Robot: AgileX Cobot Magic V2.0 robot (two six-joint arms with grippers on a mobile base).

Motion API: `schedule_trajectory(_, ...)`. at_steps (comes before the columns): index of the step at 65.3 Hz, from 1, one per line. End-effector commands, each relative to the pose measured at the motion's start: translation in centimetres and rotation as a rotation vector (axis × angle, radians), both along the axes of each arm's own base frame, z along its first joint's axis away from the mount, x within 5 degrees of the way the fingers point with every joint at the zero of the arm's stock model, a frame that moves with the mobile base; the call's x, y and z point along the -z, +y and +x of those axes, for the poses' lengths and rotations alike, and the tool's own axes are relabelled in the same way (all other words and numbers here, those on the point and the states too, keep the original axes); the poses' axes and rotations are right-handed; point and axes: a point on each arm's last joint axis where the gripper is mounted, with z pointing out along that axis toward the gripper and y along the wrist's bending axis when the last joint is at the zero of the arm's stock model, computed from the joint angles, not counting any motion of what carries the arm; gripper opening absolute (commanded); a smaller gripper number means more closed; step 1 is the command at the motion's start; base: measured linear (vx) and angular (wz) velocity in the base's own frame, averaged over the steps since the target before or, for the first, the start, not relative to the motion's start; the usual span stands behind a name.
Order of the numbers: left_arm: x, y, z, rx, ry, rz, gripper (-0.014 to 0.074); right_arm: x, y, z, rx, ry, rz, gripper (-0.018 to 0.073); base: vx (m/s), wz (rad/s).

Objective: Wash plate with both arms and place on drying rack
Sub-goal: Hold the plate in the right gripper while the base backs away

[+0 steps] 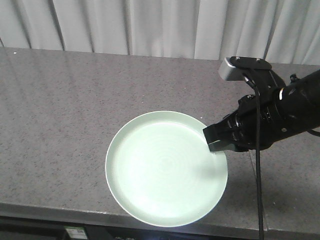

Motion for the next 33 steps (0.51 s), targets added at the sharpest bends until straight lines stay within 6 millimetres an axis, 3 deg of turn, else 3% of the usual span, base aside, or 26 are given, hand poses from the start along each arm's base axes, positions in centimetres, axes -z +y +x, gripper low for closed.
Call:
schedule_trajectory(1, -1.59, -0.01, -0.34, 0.004, -0.112, -0.006, -0.0007, -1.77, 0.07, -0.35, 0.010, -0.075, 0.055, -0.0004, -0.06, 0.25)
schedule_trajectory(33, -1.59, -0.01, -0.34, 0.004, -0.112, -0.006, -0.0007, -1.77, 0.07, -0.35, 0.010, -0.075, 0.056, -0.0004, -0.07, 0.38)
